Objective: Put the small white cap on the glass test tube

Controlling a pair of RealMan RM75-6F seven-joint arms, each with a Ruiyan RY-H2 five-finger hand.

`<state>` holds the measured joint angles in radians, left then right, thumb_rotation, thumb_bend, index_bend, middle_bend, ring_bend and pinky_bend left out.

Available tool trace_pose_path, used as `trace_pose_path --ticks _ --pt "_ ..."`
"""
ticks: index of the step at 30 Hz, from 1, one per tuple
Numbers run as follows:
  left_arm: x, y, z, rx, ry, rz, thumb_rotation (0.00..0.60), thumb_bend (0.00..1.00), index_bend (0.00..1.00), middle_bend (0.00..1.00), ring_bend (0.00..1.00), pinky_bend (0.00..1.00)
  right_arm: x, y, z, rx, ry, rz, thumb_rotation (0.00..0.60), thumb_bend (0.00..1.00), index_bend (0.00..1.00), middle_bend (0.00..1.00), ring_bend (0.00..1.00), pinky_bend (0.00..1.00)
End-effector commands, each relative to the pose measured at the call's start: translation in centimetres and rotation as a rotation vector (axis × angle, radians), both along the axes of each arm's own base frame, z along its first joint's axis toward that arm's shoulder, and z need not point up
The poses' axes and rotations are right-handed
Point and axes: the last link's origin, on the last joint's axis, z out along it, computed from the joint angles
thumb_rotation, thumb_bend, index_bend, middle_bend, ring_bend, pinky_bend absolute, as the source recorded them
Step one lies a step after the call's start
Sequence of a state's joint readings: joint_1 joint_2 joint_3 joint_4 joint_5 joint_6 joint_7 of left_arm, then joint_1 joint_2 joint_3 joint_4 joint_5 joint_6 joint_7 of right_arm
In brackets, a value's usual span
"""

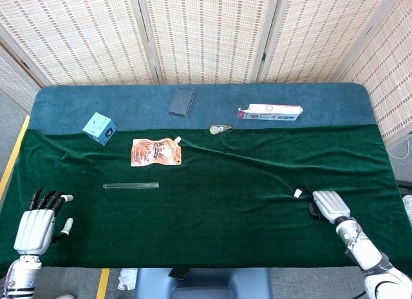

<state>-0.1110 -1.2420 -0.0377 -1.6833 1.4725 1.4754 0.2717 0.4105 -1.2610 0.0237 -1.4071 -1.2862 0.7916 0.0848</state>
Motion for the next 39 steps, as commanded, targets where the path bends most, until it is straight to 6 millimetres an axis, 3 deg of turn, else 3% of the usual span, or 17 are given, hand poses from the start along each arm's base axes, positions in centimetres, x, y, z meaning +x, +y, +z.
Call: trace_pose_path --ticks 1,13,23,30,32,33,36,39 --pt "0.0 0.0 0.0 -0.002 -0.001 -0.001 0.600 0.41 0.31 0.28 0.18 0.00 0.3 0.5 0.2 -0.002 0.001 0.019 0.600 0.77 0.15 0.92 1.00 1.00" --pt "-0.3 -0.2 -0.2 -0.007 -0.008 0.000 0.600 0.41 0.31 0.27 0.18 0.00 1.3 2.9 0.5 0.017 0.020 0.050 0.600 0.77 0.15 0.92 1.00 1.00" --pt "-0.4 -0.3 -0.2 -0.005 -0.013 -0.002 0.600 0.41 0.31 0.27 0.18 0.00 1.6 3.1 0.9 -0.027 0.015 0.070 0.600 0.77 0.15 0.92 1.00 1.00" --pt "-0.2 -0.2 0.1 0.003 -0.016 -0.008 0.600 0.41 0.31 0.27 0.18 0.00 2.7 2.6 3.8 -0.179 -0.050 0.119 0.600 0.76 0.15 0.88 1.00 0.99" --pt "-0.1 -0.2 0.1 0.001 -0.019 -0.010 0.600 0.41 0.31 0.27 0.18 0.00 2.7 2.2 4.6 -0.221 -0.045 0.120 0.600 0.67 0.15 0.85 1.00 0.99" --pt "-0.1 -0.3 0.0 -0.001 -0.019 -0.011 0.600 0.41 0.31 0.27 0.18 0.00 2.6 2.1 4.9 -0.233 -0.039 0.109 0.600 0.52 0.15 0.84 1.00 0.98" --pt "-0.1 -0.4 -0.2 -0.012 -0.020 -0.010 0.600 0.41 0.31 0.27 0.18 0.00 2.8 1.6 5.5 -0.252 -0.031 0.074 0.564 0.25 0.15 0.86 1.00 1.00" --pt "-0.1 -0.4 -0.1 -0.006 -0.021 -0.007 0.600 0.41 0.31 0.27 0.18 0.00 2.8 1.2 5.5 -0.251 -0.008 0.069 0.530 0.22 0.15 0.89 1.00 1.00"
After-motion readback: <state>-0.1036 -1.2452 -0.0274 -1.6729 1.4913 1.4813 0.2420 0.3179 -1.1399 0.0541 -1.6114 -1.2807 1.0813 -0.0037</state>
